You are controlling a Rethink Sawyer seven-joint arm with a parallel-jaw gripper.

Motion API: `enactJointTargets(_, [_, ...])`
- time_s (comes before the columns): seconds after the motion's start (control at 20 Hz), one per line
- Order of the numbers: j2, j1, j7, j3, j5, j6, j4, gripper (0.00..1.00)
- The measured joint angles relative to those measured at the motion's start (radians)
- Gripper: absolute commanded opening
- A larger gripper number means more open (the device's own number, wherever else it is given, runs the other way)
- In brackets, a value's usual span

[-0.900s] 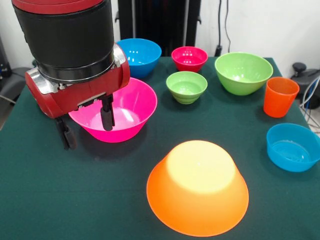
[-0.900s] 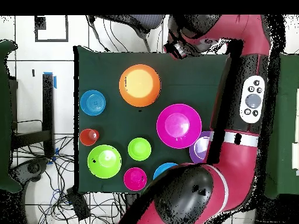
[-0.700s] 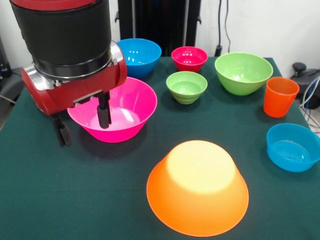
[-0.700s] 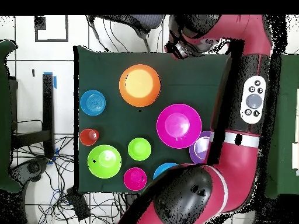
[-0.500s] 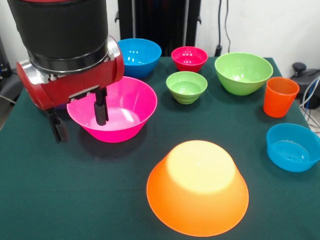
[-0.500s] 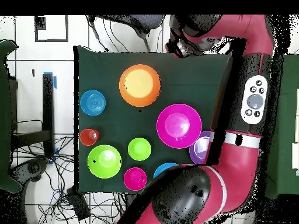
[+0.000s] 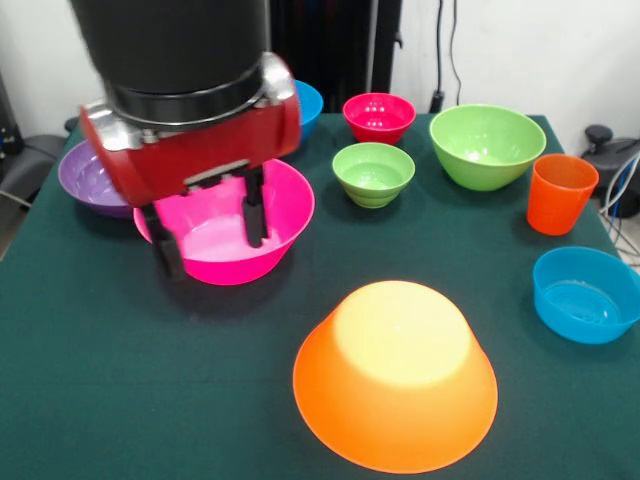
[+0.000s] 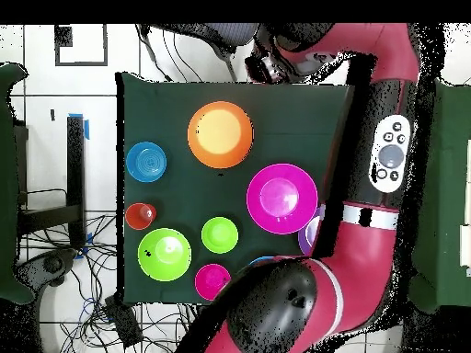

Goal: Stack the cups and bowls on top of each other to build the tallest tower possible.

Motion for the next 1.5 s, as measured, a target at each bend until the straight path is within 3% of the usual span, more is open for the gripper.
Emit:
enactJointTargets(0.7, [0.01, 0.096, 0.216, 0.001, 0.068, -0.124, -0.015, 1.0])
enactJointTargets(1.5, [0.063, 0.226, 0.318, 0.009, 0.066, -0.127, -0.126, 1.0])
